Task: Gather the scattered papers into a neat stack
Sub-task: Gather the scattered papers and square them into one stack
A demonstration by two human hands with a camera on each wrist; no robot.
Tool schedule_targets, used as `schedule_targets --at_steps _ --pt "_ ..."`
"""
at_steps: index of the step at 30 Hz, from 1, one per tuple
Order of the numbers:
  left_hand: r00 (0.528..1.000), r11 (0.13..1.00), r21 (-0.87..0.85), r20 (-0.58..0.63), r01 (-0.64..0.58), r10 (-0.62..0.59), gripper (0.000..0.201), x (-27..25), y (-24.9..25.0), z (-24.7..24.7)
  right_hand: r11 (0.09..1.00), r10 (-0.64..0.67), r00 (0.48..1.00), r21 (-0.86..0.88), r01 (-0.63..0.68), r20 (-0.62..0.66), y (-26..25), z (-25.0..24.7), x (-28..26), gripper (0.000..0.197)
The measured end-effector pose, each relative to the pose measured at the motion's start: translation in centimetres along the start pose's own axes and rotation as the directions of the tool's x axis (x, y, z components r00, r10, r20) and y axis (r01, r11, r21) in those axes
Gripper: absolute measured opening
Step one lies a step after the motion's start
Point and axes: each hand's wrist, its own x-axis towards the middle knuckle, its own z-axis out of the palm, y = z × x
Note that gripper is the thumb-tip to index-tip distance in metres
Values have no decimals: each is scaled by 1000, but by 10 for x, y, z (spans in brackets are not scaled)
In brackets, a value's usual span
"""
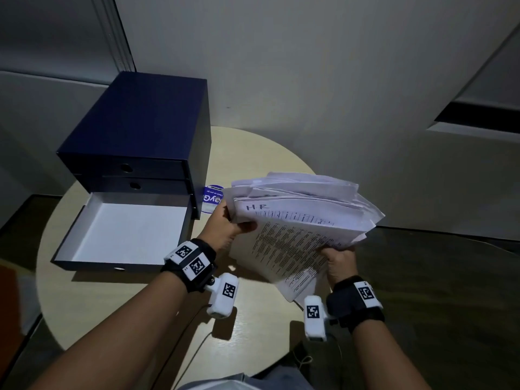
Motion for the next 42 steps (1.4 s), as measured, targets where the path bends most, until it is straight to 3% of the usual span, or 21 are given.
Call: schedule_targets --at_steps 3,5,7,10,15,20,23,24,25,27,28,30,31,33,35,37,38,39,42 --pt "1000 1000 -10 -15 22 -22 61 2 1 3 985 100 993 -150 -90 64 9 -3 2 3" --pt "999 998 61 32 -22 20 64 0 6 12 948 162 986 -285 -143 42 5 2 1 19" --pt "997 990 112 16 -83 82 55 -2 17 21 925 151 988 -352 -147 -15 -7 10 -1 35" --pt "982 983 64 -64 -172 176 44 -5 30 23 955 91 995 -278 -100 -46 -21 12 -1 36" --pt "974 978 18 -89 -206 206 60 -9 27 14 985 -35 999 -169 41 41 -25 -1 -4 7" --pt "977 982 -26 -107 -189 185 64 -9 20 5 983 -181 983 -2 181 31 -21 -2 -7 49" --pt "977 979 -12 -54 -205 204 70 -12 22 7 989 -118 989 -77 125 89 -21 -1 -10 29" --pt "979 979 -3 -34 -203 202 71 -12 22 8 988 -91 988 -116 106 124 -21 0 -9 31" --pt "979 979 10 -13 -204 204 71 -12 21 8 986 -75 989 -140 94 129 -25 4 -11 32" --pt "979 979 32 -13 -203 204 72 -9 20 8 984 -51 994 -163 66 93 -24 8 -6 15" --pt "980 980 36 -35 -196 197 70 -8 20 9 986 -14 999 -165 20 42 -23 10 -2 20" --pt "978 981 64 -89 -183 188 67 -8 24 12 980 7 999 -200 -14 -33 -23 12 -1 48" --pt "973 979 81 -118 -190 198 69 -11 29 15 980 -23 999 -200 15 -41 -27 12 -2 45" --pt "925 939 194 -203 -282 320 82 -16 41 15 970 -97 995 -227 86 -35 -47 13 -9 21" --pt "830 805 462 -223 -372 511 98 -22 59 11 895 -264 964 -365 257 30 -71 8 -10 16" --pt "779 572 735 -96 -364 619 99 -25 79 9 680 -471 867 -560 473 161 -95 7 -10 25" --pt "793 456 815 8 -358 609 96 -25 87 11 559 -525 818 -629 540 236 -104 9 -8 30" --pt "829 396 841 106 -369 549 90 -25 93 12 457 -531 785 -673 582 319 -113 12 -9 33" --pt "917 489 793 214 -364 336 61 -19 92 7 266 -439 754 -731 628 488 -133 20 -15 42"
